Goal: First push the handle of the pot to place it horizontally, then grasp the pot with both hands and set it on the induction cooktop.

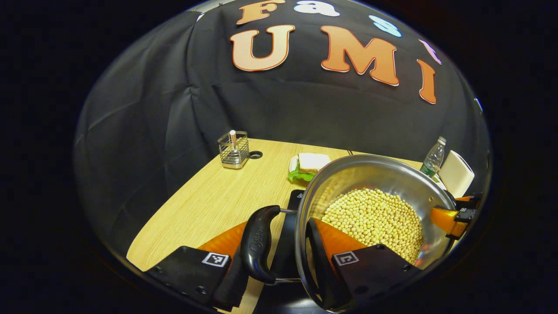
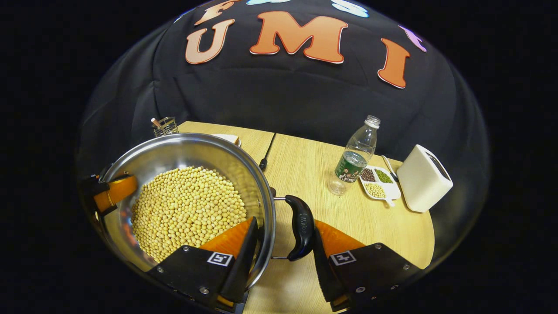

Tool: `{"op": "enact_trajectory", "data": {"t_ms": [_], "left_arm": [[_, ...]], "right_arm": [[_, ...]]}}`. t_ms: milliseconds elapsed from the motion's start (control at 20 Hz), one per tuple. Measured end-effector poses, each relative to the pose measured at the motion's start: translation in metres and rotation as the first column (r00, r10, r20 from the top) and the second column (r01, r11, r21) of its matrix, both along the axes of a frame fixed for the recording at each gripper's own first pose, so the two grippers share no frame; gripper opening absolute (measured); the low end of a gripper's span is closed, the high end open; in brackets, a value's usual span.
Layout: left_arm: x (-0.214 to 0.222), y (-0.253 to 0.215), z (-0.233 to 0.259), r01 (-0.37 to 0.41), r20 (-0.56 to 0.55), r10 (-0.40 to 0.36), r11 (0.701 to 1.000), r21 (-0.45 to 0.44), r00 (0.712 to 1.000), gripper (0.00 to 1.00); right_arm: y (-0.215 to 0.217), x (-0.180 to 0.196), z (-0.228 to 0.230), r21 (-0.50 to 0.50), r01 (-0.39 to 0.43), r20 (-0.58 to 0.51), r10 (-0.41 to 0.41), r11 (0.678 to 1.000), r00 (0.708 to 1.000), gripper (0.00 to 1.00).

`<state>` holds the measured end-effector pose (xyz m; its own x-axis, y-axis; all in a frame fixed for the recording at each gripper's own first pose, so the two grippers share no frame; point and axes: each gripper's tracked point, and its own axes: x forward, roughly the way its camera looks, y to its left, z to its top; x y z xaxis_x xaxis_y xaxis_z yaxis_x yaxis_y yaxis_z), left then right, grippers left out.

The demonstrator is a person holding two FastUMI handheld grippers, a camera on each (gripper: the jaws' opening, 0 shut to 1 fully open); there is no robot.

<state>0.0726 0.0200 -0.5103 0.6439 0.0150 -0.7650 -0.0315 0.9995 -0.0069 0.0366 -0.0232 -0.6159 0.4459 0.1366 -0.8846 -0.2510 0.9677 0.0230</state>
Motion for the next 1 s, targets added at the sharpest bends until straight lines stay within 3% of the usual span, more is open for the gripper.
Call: {"op": "enact_trajectory", "data": {"t_ms": [50, 100, 150, 200, 350, 400, 450, 500, 650, 750, 1000], "left_arm": [[0.0, 0.002, -0.003, -0.003, -0.003, 0.003, 1.0, -0.001, 1.0, 0.7], [-0.001, 0.003, -0.005, -0.005, -0.004, 0.005, 1.0, -0.001, 1.0, 0.72], [-0.002, 0.005, -0.007, -0.007, -0.005, 0.007, 1.0, -0.001, 1.0, 0.75], [-0.002, 0.007, -0.008, -0.006, -0.006, 0.006, 1.0, -0.001, 1.0, 0.7], [-0.003, 0.012, -0.015, -0.01, -0.012, 0.01, 1.0, 0.001, 1.0, 0.73], [-0.003, 0.011, -0.016, -0.01, -0.016, 0.01, 1.0, -0.001, 1.0, 0.7], [-0.003, 0.011, -0.02, -0.011, -0.018, 0.011, 1.0, -0.005, 1.0, 0.72], [-0.002, 0.011, -0.024, -0.014, -0.017, 0.013, 1.0, -0.009, 1.0, 0.7], [0.002, 0.016, -0.036, -0.023, -0.015, 0.023, 1.0, -0.014, 1.0, 0.77], [0.006, 0.016, -0.042, -0.031, -0.014, 0.031, 1.0, -0.004, 0.999, 0.76], [0.019, 0.009, -0.023, -0.004, 0.034, 0.002, 0.999, 0.048, 0.999, 0.89]], "right_arm": [[0.0, 0.0, 0.001, 0.0, -0.001, -0.001, 0.001, 1.0, 1.0, 0.67], [0.0, 0.001, 0.001, 0.0, -0.005, -0.001, 0.005, 1.0, 1.0, 0.63], [0.001, 0.0, 0.0, 0.001, -0.006, -0.003, 0.006, 1.0, 1.0, 0.67], [0.001, 0.001, -0.001, 0.002, -0.007, -0.005, 0.007, 1.0, 1.0, 0.63], [-0.002, 0.0, -0.001, 0.005, -0.006, -0.019, 0.006, 1.0, 1.0, 0.67], [-0.002, 0.001, -0.001, 0.007, -0.001, -0.026, 0.001, 1.0, 1.0, 0.63], [-0.002, 0.0, -0.001, 0.009, 0.007, -0.037, -0.007, 1.0, 0.999, 0.63], [-0.002, 0.001, -0.001, 0.01, 0.012, -0.041, -0.012, 1.0, 0.999, 0.67], [-0.002, 0.004, 0.003, 0.004, 0.007, -0.016, -0.007, 1.0, 1.0, 0.67], [-0.003, 0.004, 0.008, -0.003, -0.003, -0.003, 0.003, 1.0, 1.0, 0.68], [-0.003, -0.005, 0.012, 0.018, -0.065, -0.002, 0.065, 0.998, 0.998, 0.81]]}}
